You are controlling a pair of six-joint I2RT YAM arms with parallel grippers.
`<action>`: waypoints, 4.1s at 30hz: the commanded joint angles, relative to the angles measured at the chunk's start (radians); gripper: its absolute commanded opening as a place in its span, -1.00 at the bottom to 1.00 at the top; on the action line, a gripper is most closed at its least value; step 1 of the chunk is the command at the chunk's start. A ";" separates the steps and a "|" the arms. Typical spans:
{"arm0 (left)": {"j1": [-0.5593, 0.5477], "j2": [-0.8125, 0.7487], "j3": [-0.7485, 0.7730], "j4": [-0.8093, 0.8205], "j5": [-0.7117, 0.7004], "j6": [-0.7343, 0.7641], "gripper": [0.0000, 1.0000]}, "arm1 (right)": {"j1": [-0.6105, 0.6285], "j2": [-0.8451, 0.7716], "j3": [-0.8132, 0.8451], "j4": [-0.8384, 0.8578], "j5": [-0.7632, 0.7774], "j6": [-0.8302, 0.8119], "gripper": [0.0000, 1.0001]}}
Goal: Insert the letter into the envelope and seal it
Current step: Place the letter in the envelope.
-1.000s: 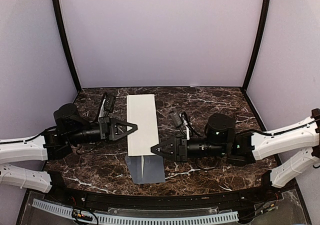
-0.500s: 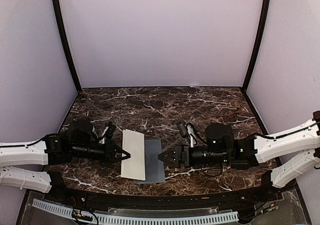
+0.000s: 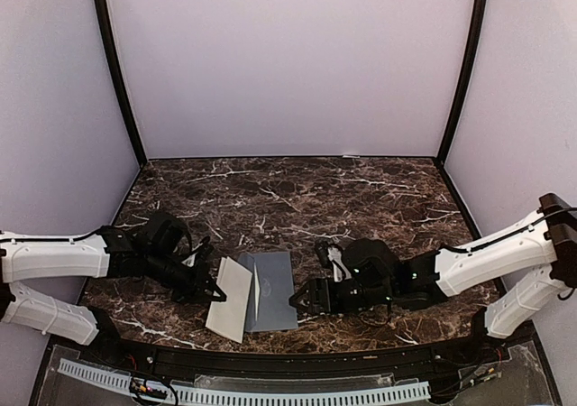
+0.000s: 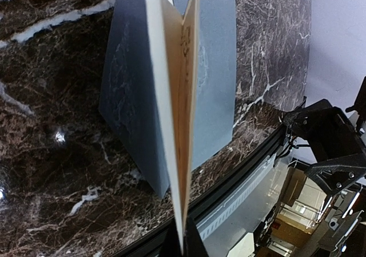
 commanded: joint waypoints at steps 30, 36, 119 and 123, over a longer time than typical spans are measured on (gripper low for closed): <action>0.068 0.194 0.085 -0.086 0.071 0.133 -1.00 | -0.052 0.289 0.091 0.119 -0.083 0.054 0.39; 0.068 0.211 0.081 -0.066 0.090 0.135 -1.00 | -0.055 0.323 0.089 0.162 -0.108 0.067 0.35; 0.068 0.114 -0.199 0.486 0.095 -0.079 -1.00 | -0.065 0.358 -0.042 0.567 -0.208 0.251 -1.00; 0.068 0.138 -0.196 0.519 0.093 -0.072 -1.00 | -0.064 0.358 -0.036 0.567 -0.221 0.247 -1.00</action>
